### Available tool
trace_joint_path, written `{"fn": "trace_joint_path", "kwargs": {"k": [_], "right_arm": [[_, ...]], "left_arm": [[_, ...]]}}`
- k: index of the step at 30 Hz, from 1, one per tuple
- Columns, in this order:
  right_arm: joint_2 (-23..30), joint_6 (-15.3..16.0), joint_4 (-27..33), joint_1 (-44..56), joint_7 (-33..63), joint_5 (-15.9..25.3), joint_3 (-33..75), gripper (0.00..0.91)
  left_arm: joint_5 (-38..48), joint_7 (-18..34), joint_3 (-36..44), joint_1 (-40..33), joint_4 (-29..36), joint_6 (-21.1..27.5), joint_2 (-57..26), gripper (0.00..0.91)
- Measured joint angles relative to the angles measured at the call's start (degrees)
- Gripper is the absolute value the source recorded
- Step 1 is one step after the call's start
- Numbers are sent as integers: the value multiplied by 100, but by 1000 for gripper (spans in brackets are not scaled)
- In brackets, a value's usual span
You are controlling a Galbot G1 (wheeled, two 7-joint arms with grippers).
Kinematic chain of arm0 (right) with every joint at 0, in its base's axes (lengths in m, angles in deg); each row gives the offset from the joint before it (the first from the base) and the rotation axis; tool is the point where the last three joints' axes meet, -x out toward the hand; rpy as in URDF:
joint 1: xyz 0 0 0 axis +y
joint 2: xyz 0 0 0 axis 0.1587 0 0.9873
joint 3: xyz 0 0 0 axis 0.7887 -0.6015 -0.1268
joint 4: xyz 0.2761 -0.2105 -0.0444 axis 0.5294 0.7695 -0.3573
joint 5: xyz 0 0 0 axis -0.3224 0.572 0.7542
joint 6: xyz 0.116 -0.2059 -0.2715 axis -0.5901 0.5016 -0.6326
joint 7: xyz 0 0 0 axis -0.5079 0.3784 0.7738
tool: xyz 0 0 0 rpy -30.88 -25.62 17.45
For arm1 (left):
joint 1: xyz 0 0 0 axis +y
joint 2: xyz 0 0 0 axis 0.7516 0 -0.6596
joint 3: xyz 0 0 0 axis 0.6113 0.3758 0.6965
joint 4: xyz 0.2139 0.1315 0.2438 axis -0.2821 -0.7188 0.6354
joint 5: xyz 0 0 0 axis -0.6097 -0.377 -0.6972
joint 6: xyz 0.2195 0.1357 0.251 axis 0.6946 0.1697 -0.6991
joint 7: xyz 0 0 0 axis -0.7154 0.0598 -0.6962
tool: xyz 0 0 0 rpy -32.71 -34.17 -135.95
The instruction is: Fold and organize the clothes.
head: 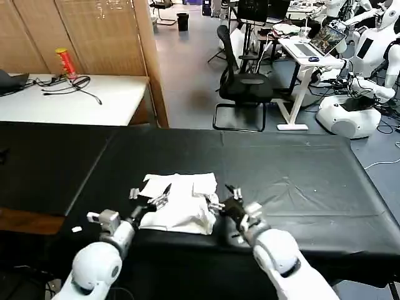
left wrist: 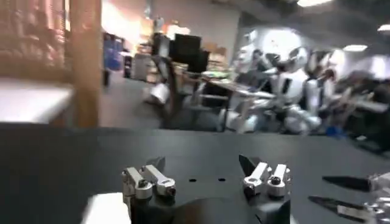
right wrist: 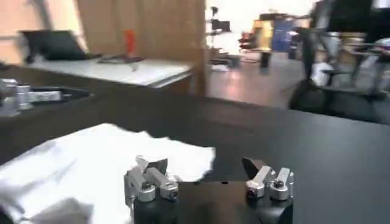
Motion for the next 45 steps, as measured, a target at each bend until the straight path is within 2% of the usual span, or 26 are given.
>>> {"fn": "trace_joint_path", "kwargs": {"k": [10, 16, 24, 30, 33, 39, 45], "right_arm": [[353, -141, 790, -486, 41, 382, -344, 878], [466, -147, 812, -410, 184, 386, -94, 878], [466, -271, 543, -83, 712, 355, 708, 878], [256, -88, -6, 287, 458, -304, 818, 878], [81, -57, -374, 501, 282, -469, 763, 878], [-432, -182, -921, 907, -81, -46, 516, 878], [-908, -360, -1176, 1269, -196, 305, 390, 878]], "left_arm": [[-91, -11, -266, 306, 95, -45, 35, 878], [-153, -17, -325, 422, 135, -77, 88, 878], [-211, -24, -356, 493, 140, -121, 142, 878], [-250, -28, -375, 547, 181, -144, 172, 878], [-283, -37, -435, 610, 184, -180, 193, 878], [-355, -63, -510, 741, 208, -245, 229, 878], [-397, -70, -542, 792, 221, -267, 259, 878]]}}
